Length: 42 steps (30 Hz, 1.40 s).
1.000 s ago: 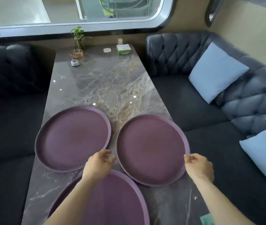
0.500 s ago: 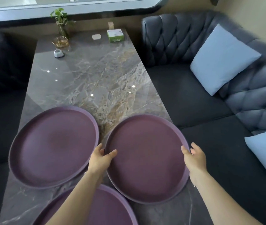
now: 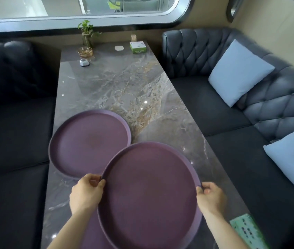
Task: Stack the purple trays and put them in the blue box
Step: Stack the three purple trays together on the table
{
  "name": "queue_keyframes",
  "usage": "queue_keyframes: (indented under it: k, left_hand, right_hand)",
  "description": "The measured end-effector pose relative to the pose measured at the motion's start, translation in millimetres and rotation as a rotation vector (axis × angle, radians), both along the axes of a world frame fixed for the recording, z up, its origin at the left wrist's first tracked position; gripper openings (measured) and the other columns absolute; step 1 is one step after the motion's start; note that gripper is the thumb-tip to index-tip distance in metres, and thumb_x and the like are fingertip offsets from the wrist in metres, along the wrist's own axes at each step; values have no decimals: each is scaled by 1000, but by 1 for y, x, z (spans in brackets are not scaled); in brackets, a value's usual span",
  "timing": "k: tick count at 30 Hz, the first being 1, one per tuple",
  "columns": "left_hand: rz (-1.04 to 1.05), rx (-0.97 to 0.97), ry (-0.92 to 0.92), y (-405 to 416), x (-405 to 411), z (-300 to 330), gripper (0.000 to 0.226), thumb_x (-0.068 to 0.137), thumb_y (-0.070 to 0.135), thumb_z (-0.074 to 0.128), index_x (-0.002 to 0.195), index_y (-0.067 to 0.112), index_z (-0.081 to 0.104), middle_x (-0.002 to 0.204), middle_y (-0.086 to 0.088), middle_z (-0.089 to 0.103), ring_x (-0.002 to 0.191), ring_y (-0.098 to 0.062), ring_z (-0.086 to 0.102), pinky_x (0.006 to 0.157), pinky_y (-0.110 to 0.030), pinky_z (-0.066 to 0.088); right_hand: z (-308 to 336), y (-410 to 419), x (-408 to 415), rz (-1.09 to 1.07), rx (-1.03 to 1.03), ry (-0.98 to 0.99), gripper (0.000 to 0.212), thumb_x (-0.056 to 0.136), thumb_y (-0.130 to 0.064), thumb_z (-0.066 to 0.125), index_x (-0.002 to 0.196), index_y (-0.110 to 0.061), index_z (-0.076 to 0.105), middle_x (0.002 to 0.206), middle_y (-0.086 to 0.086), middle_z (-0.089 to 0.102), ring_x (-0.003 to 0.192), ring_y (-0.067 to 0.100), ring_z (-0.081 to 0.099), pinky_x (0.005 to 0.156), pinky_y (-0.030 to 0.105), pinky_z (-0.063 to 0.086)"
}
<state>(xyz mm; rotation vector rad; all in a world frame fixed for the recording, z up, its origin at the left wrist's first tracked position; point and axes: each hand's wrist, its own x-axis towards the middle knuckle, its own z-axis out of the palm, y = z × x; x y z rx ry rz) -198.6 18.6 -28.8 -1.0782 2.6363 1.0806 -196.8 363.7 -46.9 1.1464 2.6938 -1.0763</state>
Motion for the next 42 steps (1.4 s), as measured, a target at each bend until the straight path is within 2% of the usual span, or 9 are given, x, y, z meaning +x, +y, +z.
queue_keyframes:
  k: [5, 10, 18, 22, 27, 34, 37, 40, 42]
  left_hand:
    - [-12, -52, -88, -47, 67, -10, 10, 76, 28, 74, 79, 36, 68, 80, 11, 73, 85, -26, 66, 75, -35, 52]
    - [-56, -128, -150, -68, 101, -25, 21, 76, 23, 73, 94, 33, 73, 92, 0, 76, 92, -31, 67, 76, -35, 51]
    - [-169, -245, -138, -73, 103, -37, 21, 75, 18, 66, 90, 31, 73, 89, 0, 76, 86, -33, 67, 70, -35, 51]
    - [-205, -275, -139, -73, 101, -40, 19, 75, 17, 67, 89, 26, 73, 88, -2, 75, 85, -34, 66, 65, -32, 46]
    - [-236, -304, -151, -76, 97, -42, 13, 73, 17, 69, 83, 23, 70, 83, -4, 70, 76, -32, 60, 61, -31, 41]
    - [-372, -345, -330, -83, 84, -32, 14, 72, 33, 67, 83, 28, 60, 81, 6, 60, 76, -24, 56, 62, -31, 46]
    - [-307, -221, -448, -91, 70, -24, 29, 66, 54, 64, 82, 30, 62, 84, 7, 60, 78, -22, 59, 66, -31, 49]
    - [-100, -24, -402, -109, 48, -21, 42, 64, 74, 55, 75, 35, 67, 83, 3, 70, 77, -23, 66, 74, -35, 55]
    - [-21, 37, -334, -122, 30, -22, 38, 69, 71, 55, 81, 37, 67, 83, 1, 72, 79, -25, 69, 78, -39, 57]
  right_hand:
    - [-14, -52, 67, 55, 42, -84, 22, 78, -15, 73, 70, -30, 59, 68, -4, 67, 67, 25, 61, 62, 31, 48]
    - [-17, -80, 92, 81, 106, -99, 12, 79, -7, 70, 86, -17, 71, 88, 7, 72, 87, 31, 66, 70, 34, 48]
    - [-17, -83, 97, 114, 142, -103, 25, 82, -2, 68, 104, -11, 74, 97, 9, 74, 94, 32, 67, 79, 37, 53]
    - [-17, -83, 94, 117, 145, -118, 21, 81, -1, 68, 98, -11, 75, 94, 9, 74, 88, 33, 67, 72, 33, 51]
    - [-14, -80, 87, 147, 202, -178, 14, 77, -2, 68, 69, -14, 68, 71, 7, 69, 64, 31, 53, 58, 30, 47]
    - [2, -76, 70, 310, 285, -436, 14, 73, -8, 57, 71, -22, 59, 72, -2, 62, 65, 22, 58, 55, 27, 48]
    - [16, -70, 41, 376, 267, -547, 4, 78, -28, 65, 77, -24, 65, 78, -5, 60, 70, 21, 58, 66, 29, 52]
    - [21, -71, -9, 332, 107, -444, 16, 78, -43, 69, 78, -27, 67, 86, -2, 64, 78, 25, 65, 74, 37, 57]
    - [23, -80, -48, 282, -34, -346, 17, 78, -40, 72, 80, -23, 71, 86, 2, 70, 73, 27, 70, 69, 42, 62]
